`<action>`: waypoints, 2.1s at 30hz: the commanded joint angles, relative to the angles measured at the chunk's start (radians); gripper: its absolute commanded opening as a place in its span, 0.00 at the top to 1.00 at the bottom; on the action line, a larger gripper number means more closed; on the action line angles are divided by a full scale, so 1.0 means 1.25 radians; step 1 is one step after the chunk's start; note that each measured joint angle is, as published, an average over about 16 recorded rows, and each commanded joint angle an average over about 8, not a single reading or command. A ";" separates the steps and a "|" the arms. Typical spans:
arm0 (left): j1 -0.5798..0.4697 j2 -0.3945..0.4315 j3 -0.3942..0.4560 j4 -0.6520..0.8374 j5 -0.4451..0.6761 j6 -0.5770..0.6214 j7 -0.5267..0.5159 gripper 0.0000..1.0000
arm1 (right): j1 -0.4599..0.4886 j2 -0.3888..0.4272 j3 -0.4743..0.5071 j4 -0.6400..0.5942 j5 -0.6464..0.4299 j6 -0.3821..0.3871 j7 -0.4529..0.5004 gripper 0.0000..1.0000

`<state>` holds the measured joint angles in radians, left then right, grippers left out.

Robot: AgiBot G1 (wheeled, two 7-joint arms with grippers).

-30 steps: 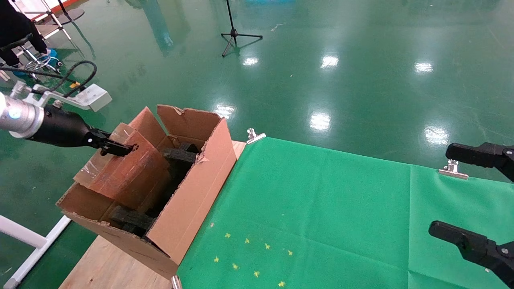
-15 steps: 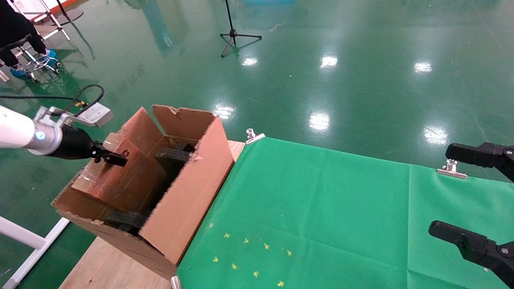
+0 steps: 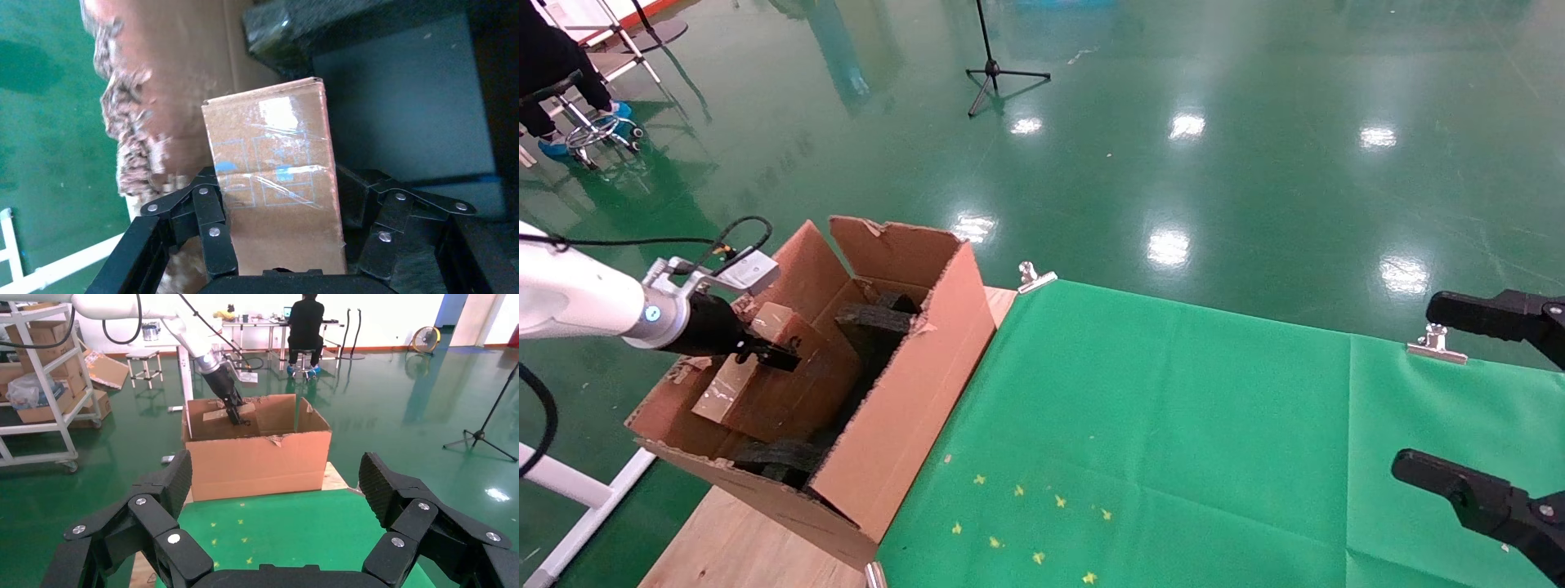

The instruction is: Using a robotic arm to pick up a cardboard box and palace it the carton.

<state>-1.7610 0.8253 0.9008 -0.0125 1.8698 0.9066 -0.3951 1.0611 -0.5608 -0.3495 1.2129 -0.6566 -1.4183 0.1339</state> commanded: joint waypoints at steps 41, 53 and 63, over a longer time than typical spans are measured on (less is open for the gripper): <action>0.012 0.010 -0.037 -0.029 -0.054 -0.055 -0.008 0.00 | 0.000 0.000 0.000 0.000 0.000 0.000 0.000 0.00; -0.062 -0.142 -0.126 -0.331 -0.226 0.326 0.015 0.00 | 0.000 0.000 0.000 0.000 0.000 0.000 0.000 0.00; -0.067 -0.170 -0.133 -0.409 -0.254 0.421 0.008 0.00 | 0.000 0.000 0.000 0.000 0.000 0.000 0.000 0.00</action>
<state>-1.8359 0.6113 0.7284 -0.5390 1.5399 1.4395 -0.3822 1.0607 -0.5604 -0.3495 1.2124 -0.6560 -1.4177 0.1339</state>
